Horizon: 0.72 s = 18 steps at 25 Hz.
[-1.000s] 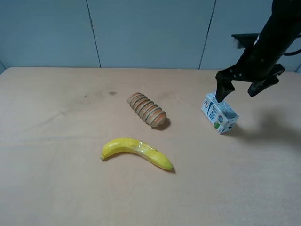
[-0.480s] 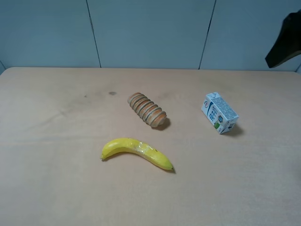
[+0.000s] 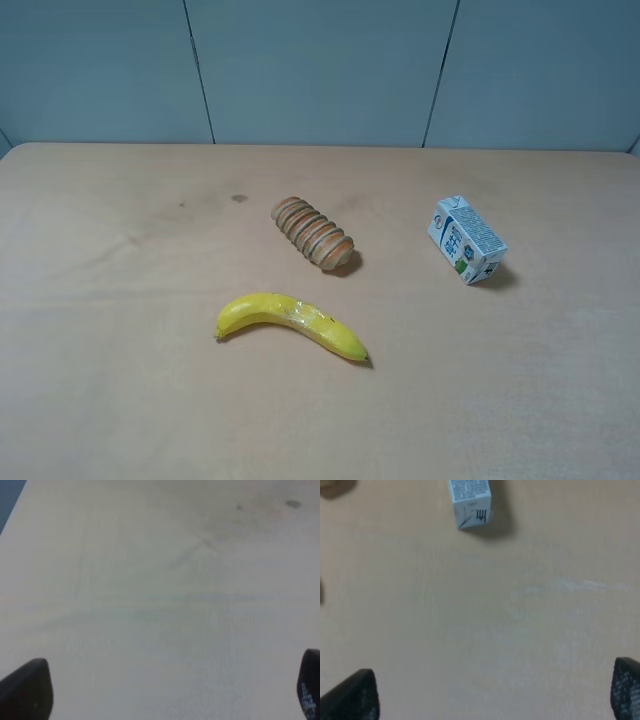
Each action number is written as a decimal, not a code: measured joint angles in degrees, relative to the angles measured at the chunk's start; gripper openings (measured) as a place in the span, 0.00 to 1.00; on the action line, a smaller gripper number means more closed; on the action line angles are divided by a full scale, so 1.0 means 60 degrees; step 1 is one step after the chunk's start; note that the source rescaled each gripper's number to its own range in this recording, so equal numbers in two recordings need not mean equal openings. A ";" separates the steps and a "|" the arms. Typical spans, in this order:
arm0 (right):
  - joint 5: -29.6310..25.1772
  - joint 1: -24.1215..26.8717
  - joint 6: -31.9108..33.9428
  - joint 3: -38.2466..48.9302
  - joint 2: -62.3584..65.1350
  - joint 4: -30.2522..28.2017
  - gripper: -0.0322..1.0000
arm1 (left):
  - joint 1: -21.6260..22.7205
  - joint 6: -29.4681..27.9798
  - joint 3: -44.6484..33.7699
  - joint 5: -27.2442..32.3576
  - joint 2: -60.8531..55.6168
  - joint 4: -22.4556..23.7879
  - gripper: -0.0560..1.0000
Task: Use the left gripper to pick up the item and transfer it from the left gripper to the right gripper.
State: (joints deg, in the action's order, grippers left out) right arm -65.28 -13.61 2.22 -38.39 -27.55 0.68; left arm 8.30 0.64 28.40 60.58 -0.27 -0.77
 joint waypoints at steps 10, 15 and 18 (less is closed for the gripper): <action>0.0876 0.0000 0.0013 0.1415 0.4093 -0.0016 1.00 | 0.0000 0.0000 0.0000 0.0000 0.0000 0.0000 0.97; 0.0984 0.0000 0.0013 0.1648 0.4633 -0.0016 1.00 | 0.0000 0.0000 0.0000 0.0000 0.0000 0.0000 0.97; 0.1076 0.0000 0.0013 0.1662 0.4598 -0.0016 1.00 | 0.0000 0.0000 0.0000 0.0000 0.0000 0.0000 0.97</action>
State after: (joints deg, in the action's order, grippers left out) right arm -58.82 -13.61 2.30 -28.42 0.04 0.58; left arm 8.30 0.64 28.40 60.58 -0.27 -0.77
